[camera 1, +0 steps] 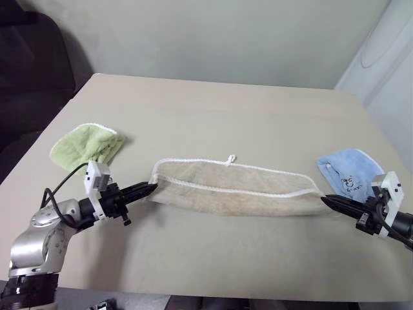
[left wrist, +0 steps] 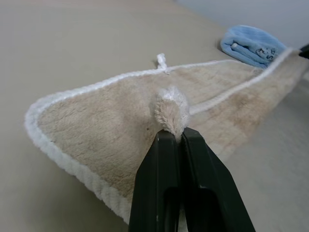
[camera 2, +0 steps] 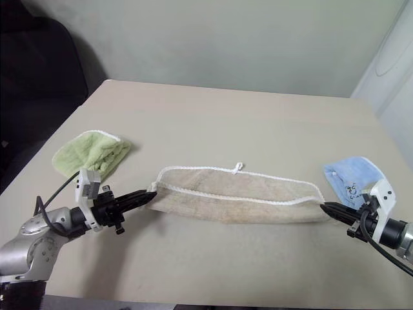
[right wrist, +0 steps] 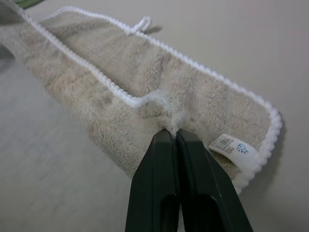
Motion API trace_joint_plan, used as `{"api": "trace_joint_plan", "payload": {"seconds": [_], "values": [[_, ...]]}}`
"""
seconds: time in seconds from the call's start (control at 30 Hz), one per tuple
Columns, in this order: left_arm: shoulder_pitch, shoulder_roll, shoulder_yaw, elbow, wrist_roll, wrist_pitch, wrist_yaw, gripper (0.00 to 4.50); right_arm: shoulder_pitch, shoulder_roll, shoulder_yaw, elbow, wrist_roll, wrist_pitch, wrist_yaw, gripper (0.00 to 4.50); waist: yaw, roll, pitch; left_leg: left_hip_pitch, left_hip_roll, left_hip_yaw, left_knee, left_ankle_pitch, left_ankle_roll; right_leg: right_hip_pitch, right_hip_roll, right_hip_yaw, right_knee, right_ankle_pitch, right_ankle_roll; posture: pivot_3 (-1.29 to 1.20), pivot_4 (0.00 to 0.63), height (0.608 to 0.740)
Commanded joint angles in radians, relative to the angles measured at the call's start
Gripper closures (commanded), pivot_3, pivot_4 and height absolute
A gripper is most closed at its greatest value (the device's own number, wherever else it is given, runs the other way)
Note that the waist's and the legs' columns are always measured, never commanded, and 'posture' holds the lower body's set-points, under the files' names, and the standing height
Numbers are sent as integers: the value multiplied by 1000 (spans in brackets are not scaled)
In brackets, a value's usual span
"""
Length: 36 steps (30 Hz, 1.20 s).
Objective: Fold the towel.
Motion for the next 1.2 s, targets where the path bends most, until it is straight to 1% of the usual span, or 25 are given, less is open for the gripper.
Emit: {"api": "trace_joint_plan", "payload": {"seconds": [0.03, 0.17, 0.2, 0.27, 0.37, 0.43, 0.5, 0.93, 1.2], "values": [[-46, 9, 56, 20, -12, -16, 40, 4500, -53, -16, -18, 24, -6, -25, -15, 4478, -1, 0, 0, 0, 0, 0, 0, 0, 0, 0, 0, 0, 0, 0, 0, 0, 150, 740], [-167, -16, 47, 120, 16, -42, 114, 4500, -176, -16, 37, 129, -89, -57, -88, 4478, 0, 0, 0, 0, 0, 0, 1, 1, 1, 0, 0, 0, 1, 1, -1, 0, 150, 740], [-191, -23, 32, 139, 34, -60, 125, 4500, -201, -16, 60, 152, -112, -67, -96, 4478, 1, 0, 0, 2, 0, 0, 1, 1, 1, 1, 0, 0, 2, 4, -7, 0, 150, 740], [-240, -38, 3, 189, 65, -77, 148, 4500, -241, -12, 107, 195, -159, -91, -112, 4478, 2, 0, -1, 2, 0, 0, 1, 1, 1, 1, 0, 0, 2, 8, -12, 0, 150, 740], [-294, -52, -57, 276, 148, -131, 169, 4500, -292, 0, 166, 260, -208, -119, -130, 4478, 3, 0, -1, 3, 0, 0, 0, 2, 6, 2, 0, 0, 2, 9, -12, 0, 150, 740], [-320, -59, -97, 333, 201, -177, 174, 4500, -314, 8, 202, 297, -242, -149, -136, 4478, 3, 0, -1, 4, 0, 0, 0, 6, 13, 2, 0, -1, 2, 9, -11, 0, 150, 740], [-345, -67, -123, 388, 234, -212, 168, 4500, -337, 18, 226, 333, -265, -168, -143, 4478, 3, 0, -1, 5, 0, 0, -1, 7, 13, 2, 0, -1, 1, 9, -11, 0, 150, 740], [-463, -101, -209, 644, 387, -401, 174, 4500, -415, 63, 304, 461, -364, -242, -178, 4478, 6, 0, -1, 4, 0, 0, 0, 9, 14, 3, 0, -2, 1, 12, -9, 0, 150, 740], [-492, -128, -234, 714, 419, -444, 159, 4500, -435, 83, 332, 507, -411, -269, -207, 4478, 7, 0, -1, 4, 0, 0, 0, 9, 14, 3, -1, -2, 1, 13, -8, 0, 150, 740]]}}
